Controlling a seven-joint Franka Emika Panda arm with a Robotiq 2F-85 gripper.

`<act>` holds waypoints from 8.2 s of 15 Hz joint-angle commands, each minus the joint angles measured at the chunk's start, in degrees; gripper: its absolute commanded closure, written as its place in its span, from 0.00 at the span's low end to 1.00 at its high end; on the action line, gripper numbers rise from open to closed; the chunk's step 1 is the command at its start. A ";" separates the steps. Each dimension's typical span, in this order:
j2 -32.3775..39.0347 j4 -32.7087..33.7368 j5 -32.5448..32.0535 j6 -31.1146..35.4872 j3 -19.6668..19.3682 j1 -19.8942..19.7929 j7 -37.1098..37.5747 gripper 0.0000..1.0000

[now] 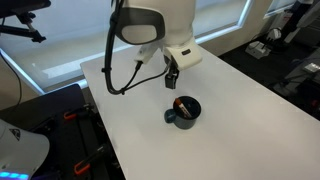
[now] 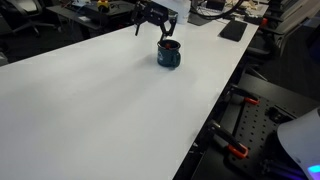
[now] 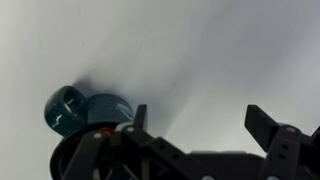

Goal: Put the marker on the table

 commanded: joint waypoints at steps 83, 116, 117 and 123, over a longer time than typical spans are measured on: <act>1.75 -8.28 3.51 18.97 5.88 -9.69 -3.88 0.69; -20.97 -23.24 -3.40 20.31 4.99 -4.59 -5.59 0.95; -18.78 -20.54 -1.66 19.40 7.98 -7.26 -8.75 0.95; -18.27 -20.77 -7.90 13.15 10.07 -7.10 -9.85 0.95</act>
